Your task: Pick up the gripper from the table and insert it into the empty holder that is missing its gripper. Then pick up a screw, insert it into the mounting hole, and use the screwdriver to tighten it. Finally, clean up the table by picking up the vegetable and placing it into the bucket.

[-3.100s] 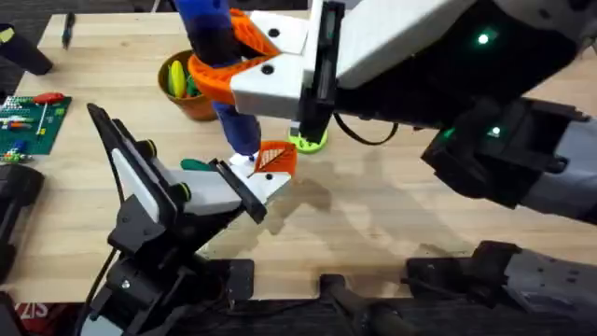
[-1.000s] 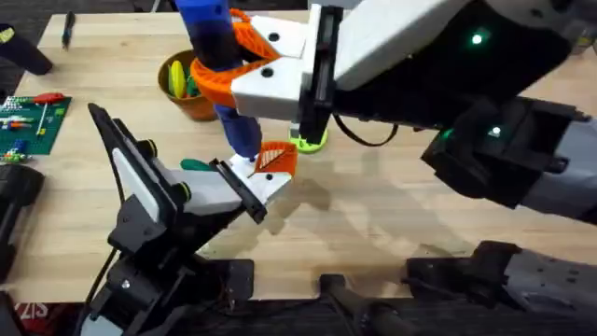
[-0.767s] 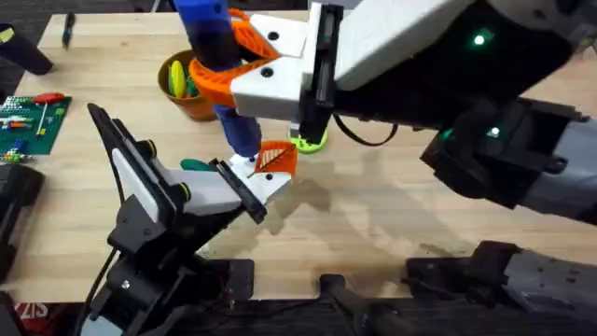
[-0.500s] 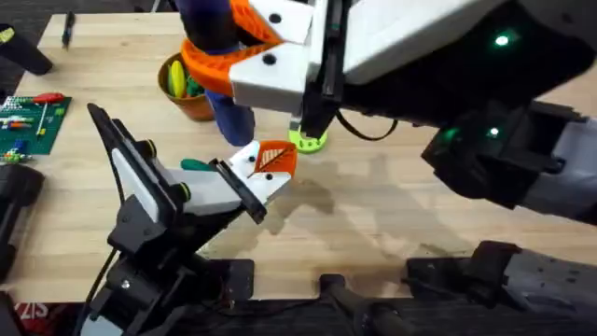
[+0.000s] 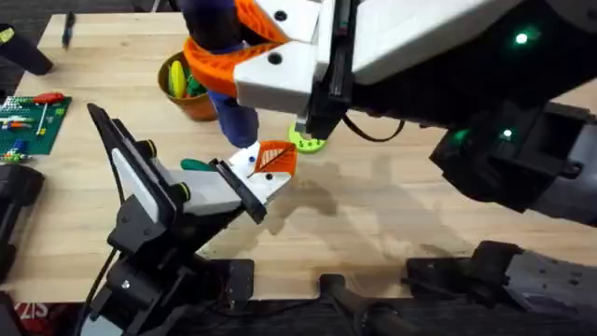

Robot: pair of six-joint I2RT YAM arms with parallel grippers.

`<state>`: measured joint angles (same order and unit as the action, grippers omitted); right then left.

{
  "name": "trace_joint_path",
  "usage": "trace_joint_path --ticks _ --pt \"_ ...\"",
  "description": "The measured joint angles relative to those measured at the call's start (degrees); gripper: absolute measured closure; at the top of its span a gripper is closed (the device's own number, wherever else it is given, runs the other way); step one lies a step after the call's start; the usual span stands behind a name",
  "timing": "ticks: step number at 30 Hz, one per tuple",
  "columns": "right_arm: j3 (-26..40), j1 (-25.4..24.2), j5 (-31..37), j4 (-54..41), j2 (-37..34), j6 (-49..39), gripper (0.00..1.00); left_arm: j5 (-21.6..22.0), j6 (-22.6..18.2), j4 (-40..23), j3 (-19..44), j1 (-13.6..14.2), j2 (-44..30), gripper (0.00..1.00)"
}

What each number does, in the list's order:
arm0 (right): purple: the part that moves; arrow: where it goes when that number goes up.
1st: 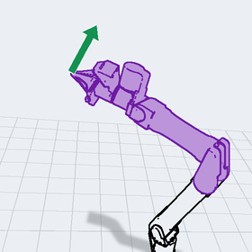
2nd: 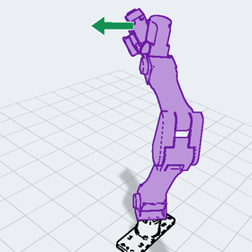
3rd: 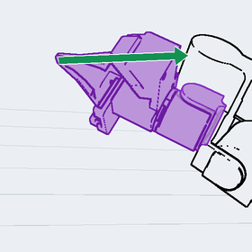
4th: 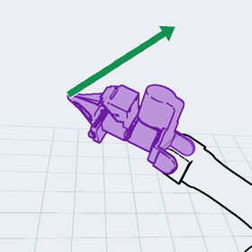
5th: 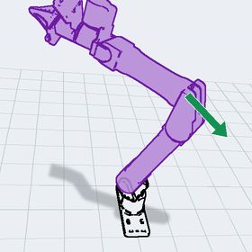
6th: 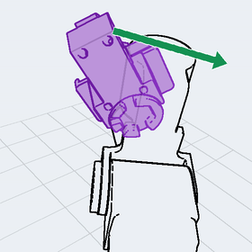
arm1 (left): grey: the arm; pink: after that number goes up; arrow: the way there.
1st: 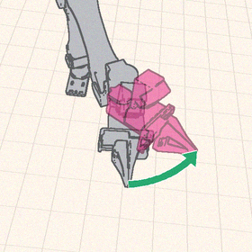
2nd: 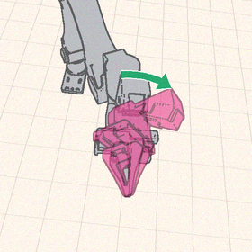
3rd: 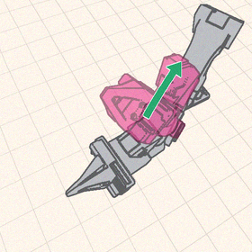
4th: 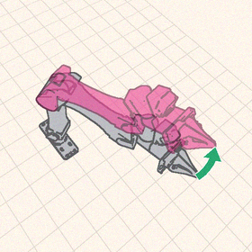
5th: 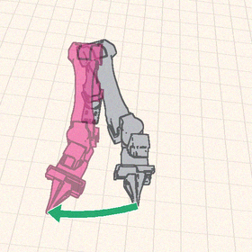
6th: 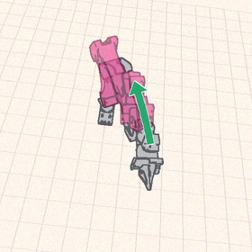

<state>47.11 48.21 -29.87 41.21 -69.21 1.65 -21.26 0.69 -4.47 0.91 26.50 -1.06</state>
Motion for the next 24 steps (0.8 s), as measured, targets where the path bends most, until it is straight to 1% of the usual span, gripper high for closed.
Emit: trace_joint_path --ticks 24 --pt "0.0 0.0 0.0 -4.6 -0.2 0.0 0.97 0.0 0.0 0.0 0.0 0.0 0.0 0.992"
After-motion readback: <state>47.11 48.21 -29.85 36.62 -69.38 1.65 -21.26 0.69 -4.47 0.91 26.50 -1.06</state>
